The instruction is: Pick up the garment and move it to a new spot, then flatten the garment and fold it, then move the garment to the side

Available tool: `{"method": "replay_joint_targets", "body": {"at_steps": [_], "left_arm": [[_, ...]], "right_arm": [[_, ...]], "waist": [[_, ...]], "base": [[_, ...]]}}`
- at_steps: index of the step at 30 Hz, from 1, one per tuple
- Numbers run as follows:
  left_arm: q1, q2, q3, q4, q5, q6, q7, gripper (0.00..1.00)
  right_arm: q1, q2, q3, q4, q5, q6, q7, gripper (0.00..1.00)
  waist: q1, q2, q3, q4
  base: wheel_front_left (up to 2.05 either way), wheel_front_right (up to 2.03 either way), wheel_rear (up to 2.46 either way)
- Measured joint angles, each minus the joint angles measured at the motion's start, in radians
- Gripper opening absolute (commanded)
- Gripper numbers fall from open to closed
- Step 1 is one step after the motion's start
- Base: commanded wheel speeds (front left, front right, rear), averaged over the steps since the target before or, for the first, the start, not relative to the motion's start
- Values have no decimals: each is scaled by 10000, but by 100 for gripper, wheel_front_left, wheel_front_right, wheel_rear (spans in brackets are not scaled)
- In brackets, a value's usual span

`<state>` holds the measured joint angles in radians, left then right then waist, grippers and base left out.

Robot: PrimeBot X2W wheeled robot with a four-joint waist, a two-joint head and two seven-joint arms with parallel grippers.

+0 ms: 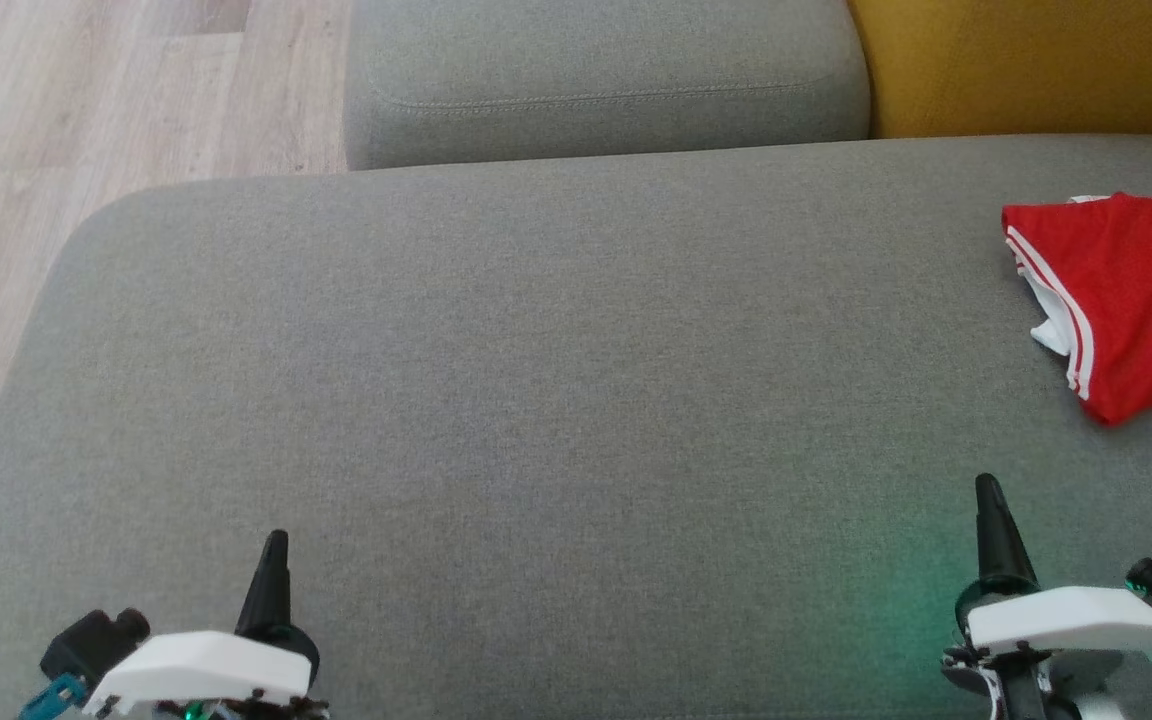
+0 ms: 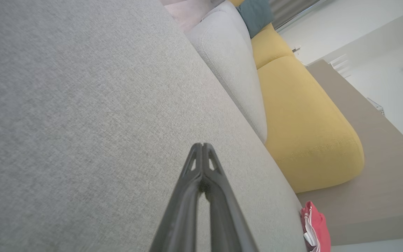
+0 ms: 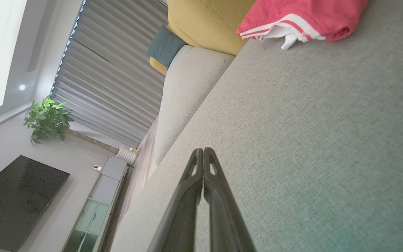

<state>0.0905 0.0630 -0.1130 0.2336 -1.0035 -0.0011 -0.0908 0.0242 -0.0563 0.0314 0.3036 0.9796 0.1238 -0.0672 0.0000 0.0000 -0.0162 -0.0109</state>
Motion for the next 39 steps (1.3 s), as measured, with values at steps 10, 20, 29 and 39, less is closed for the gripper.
{"method": "replay_joint_targets", "body": {"at_steps": [10, 20, 29, 39], "left_arm": [[-248, 2, 274, 54, -1043, -180, 276, 0], [-406, 2, 477, 151, -2094, -408, 514, 0], [-702, 2, 677, 199, -3020, -581, 782, 0], [-821, 2, 955, 265, -4056, -754, 1078, 0]], "right_arm": [[-198, -6, -174, -52, 1070, 0, 245, 0], [-214, -8, -403, -52, 2128, 0, 493, 0], [-386, -8, -591, -109, 3097, 0, 679, 0], [-409, -10, -813, -123, 4157, 0, 955, 0]], "waist": [[0, 0, 32, 18], [0, 0, 64, 36], [0, 0, 93, 53], [0, 0, 125, 71]], "base": [[0, 0, 0], [0, 0, 0], [0, 0, 0], [0, 0, 0]]}}
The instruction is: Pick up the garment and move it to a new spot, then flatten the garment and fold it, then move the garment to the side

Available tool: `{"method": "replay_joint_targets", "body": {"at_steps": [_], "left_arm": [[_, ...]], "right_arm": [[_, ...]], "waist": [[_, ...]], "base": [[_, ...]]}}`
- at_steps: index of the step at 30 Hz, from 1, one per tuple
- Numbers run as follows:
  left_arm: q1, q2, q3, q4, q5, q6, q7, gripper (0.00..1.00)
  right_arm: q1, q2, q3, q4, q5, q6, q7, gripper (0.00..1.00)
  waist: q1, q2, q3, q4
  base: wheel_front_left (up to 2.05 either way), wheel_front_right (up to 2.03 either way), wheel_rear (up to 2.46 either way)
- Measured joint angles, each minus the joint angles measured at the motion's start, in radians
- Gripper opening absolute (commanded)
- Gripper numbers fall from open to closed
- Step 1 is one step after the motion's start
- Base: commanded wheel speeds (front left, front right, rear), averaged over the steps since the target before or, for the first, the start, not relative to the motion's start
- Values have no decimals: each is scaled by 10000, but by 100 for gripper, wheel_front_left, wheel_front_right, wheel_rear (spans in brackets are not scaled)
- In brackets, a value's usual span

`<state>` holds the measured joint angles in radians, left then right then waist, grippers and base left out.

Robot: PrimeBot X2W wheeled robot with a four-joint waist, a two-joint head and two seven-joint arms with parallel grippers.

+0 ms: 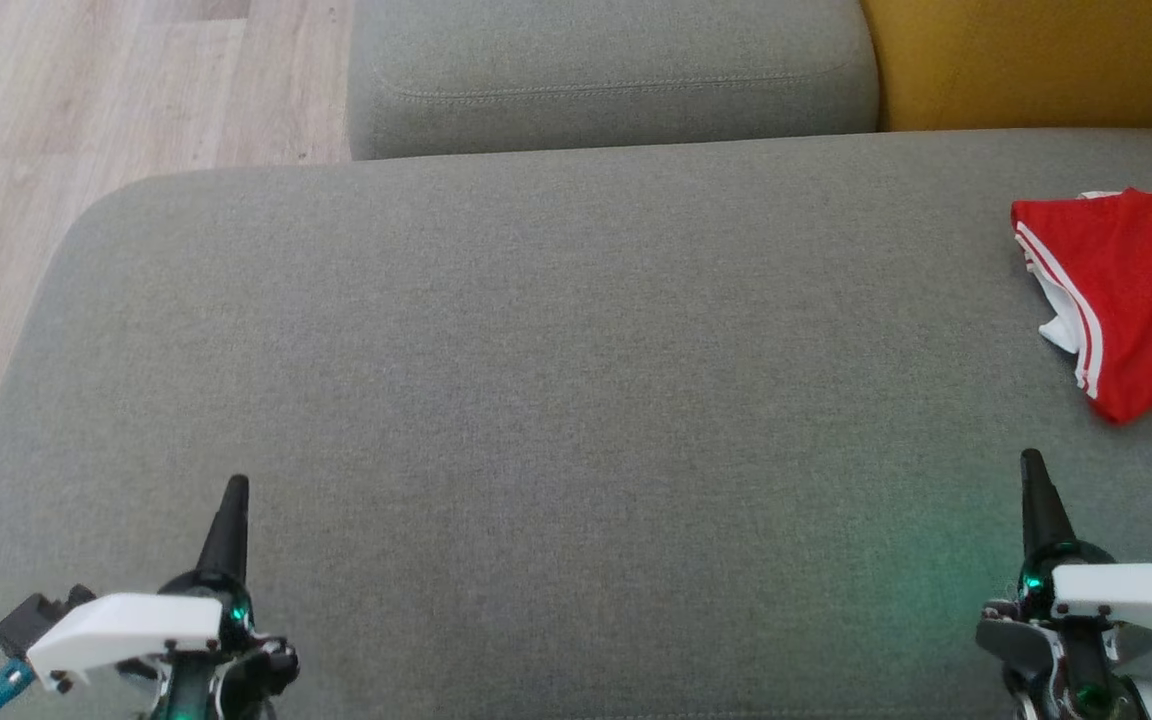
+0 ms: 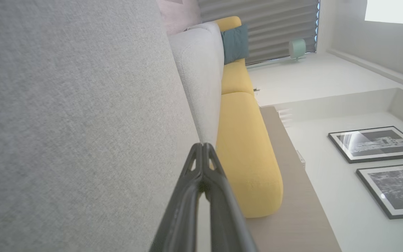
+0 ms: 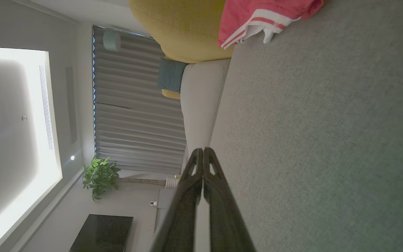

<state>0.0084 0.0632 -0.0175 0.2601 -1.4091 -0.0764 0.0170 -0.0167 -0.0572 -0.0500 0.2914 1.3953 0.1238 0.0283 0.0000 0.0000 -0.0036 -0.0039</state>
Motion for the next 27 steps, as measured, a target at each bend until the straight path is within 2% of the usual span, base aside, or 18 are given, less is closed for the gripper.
{"method": "replay_joint_targets", "body": {"at_steps": [18, 27], "left_arm": [[-450, -10, 491, 92, -1939, -401, 533, 0], [-609, -15, 621, 104, -2245, -472, 619, 0]], "right_arm": [[-356, 0, -431, -90, 2015, 0, 443, 0], [-381, 2, -533, -100, 2328, 0, 516, 0]], "waist": [[0, 0, 62, 35], [0, 0, 69, 39]], "base": [[0, 0, 0], [0, 0, 0]]}}
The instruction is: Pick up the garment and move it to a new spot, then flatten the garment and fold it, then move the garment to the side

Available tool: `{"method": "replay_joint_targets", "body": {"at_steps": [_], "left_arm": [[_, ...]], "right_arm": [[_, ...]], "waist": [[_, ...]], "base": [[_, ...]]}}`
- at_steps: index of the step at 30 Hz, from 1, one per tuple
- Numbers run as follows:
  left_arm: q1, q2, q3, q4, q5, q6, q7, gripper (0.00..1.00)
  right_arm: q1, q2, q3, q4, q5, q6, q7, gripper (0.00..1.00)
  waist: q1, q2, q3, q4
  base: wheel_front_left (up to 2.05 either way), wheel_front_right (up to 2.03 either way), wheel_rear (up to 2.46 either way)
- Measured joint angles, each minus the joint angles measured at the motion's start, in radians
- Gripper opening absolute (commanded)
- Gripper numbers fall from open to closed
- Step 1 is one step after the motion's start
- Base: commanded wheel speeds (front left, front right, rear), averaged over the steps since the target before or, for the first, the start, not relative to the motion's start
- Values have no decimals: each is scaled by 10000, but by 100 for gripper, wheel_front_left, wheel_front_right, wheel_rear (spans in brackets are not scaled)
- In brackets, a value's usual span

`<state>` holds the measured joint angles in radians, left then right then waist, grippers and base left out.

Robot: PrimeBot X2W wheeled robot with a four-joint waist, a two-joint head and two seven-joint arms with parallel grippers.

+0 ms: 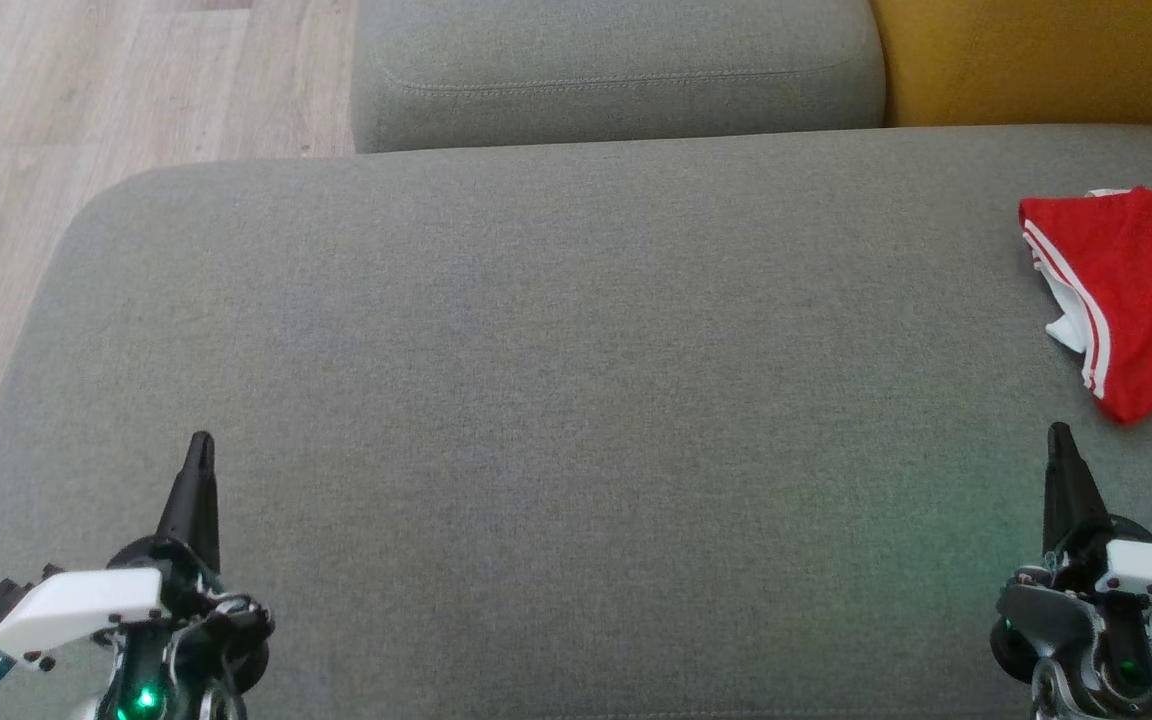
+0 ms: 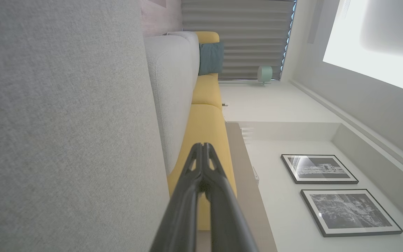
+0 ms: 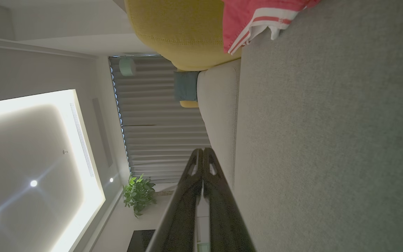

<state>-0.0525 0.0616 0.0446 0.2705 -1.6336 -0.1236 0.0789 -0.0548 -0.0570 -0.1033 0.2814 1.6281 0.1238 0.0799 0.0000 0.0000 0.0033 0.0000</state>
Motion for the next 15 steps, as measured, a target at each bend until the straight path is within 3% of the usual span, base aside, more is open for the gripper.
{"method": "replay_joint_targets", "body": {"at_steps": [15], "left_arm": [[0, -17, 29, 0, 0, 0, 44, 0]], "right_arm": [[0, 4, -35, 0, -2, 0, 88, 0]], "waist": [[0, 0, 0, 0]], "base": [[0, 0, 0]]}}
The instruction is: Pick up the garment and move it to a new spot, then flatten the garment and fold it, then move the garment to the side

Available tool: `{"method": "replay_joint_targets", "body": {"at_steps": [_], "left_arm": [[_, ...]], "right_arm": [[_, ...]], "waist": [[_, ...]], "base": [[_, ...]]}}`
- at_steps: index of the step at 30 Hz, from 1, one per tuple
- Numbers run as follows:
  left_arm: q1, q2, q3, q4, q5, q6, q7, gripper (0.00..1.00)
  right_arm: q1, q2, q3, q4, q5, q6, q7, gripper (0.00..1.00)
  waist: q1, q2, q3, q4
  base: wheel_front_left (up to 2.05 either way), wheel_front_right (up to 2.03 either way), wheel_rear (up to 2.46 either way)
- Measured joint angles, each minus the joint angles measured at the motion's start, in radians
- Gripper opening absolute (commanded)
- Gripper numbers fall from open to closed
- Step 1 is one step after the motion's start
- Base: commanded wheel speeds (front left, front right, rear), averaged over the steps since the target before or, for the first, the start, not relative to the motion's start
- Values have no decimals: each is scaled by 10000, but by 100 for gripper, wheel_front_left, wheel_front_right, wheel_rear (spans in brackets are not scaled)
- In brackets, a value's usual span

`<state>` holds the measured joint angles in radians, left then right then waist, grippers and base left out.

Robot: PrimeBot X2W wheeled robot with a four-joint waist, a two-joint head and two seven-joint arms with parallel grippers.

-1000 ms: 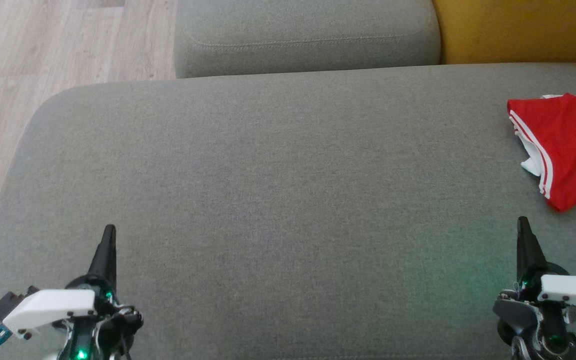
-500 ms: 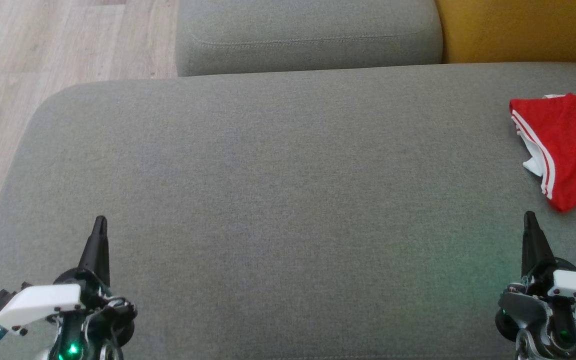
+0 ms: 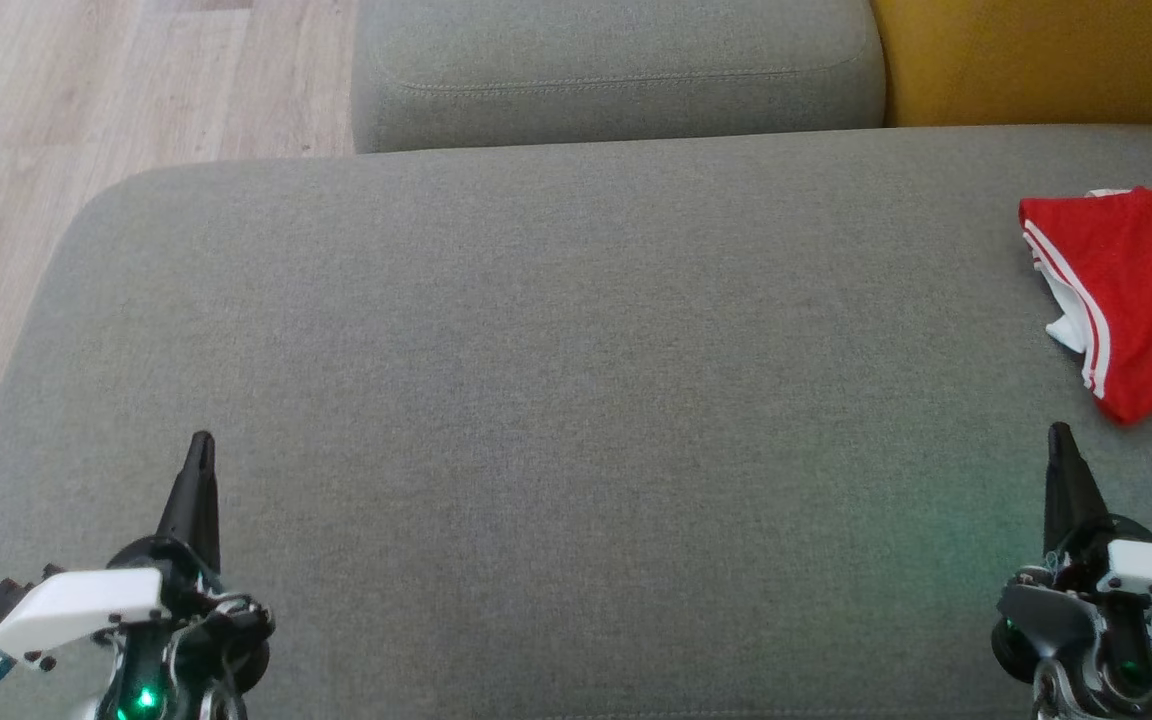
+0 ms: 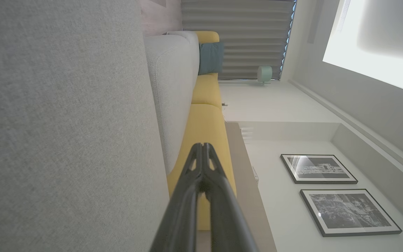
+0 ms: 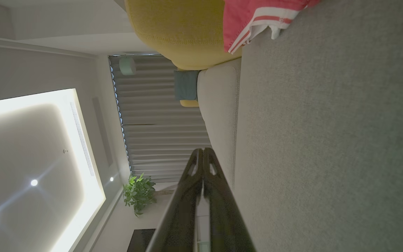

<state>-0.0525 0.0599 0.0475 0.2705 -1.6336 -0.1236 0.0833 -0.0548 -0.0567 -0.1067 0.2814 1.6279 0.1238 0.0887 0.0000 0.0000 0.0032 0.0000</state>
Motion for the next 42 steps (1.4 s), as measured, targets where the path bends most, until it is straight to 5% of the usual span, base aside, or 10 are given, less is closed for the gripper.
{"method": "replay_joint_targets", "body": {"at_steps": [42], "left_arm": [[-1, -44, 132, 2, 29, -2, 119, 0]], "right_arm": [[0, 35, -104, 0, -13, 0, 44, 0]], "waist": [[0, 0, -1, 0]], "base": [[0, 0, 0]]}}
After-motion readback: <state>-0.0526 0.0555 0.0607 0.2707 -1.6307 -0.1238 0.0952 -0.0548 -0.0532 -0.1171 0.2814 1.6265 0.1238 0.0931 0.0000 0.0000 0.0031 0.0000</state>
